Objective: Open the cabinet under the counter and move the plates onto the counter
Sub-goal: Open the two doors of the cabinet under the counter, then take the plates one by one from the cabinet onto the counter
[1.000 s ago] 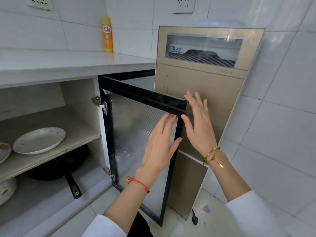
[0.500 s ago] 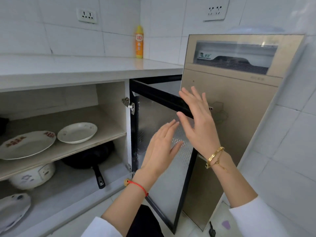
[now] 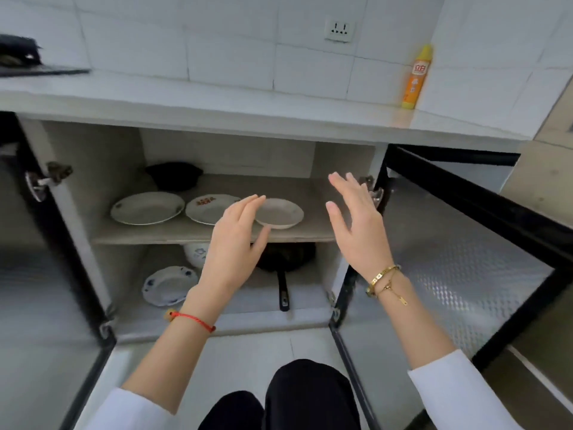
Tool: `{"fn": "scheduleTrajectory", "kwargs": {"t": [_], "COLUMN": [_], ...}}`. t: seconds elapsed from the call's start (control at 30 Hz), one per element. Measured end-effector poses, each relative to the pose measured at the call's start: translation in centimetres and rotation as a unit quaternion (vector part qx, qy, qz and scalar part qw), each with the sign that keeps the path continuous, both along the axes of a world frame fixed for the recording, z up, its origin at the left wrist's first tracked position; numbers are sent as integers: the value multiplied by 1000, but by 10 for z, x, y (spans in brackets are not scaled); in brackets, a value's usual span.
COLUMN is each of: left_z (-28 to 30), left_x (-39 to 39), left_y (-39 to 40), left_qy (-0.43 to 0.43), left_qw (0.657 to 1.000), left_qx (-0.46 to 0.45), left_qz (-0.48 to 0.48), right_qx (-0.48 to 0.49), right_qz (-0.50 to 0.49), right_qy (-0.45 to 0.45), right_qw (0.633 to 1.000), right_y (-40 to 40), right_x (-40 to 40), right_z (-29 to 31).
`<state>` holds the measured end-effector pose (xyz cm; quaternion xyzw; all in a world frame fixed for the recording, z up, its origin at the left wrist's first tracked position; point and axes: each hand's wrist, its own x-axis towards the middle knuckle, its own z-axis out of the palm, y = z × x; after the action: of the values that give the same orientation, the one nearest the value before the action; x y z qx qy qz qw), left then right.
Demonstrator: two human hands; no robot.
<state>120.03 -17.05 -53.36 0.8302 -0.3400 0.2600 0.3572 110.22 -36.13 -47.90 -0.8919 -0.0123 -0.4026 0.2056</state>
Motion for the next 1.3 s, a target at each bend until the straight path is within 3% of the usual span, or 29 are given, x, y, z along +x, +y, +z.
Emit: {"fn": "scheduleTrajectory", "kwargs": {"t": [0.27, 0.47, 0.9, 1.3], "left_z": [-3, -12, -54, -95], "left_x": [27, 43, 151, 270], "left_y": [126, 176, 191, 191], "left_qy": [16, 35, 119, 237], "left_qw": [986, 972, 953, 924], "left_qx": [-5, 1, -1, 7], "left_qz": [167, 233, 280, 301], "right_qx": [15, 23, 89, 122], "right_qz": [121, 170, 191, 134], "right_qy": [39, 70, 188, 289], "right_qw": [992, 983, 959, 940], "right_y": [81, 117, 138, 175], "right_x": [88, 138, 266, 385], "right_z": [-30, -49, -98, -156]}}
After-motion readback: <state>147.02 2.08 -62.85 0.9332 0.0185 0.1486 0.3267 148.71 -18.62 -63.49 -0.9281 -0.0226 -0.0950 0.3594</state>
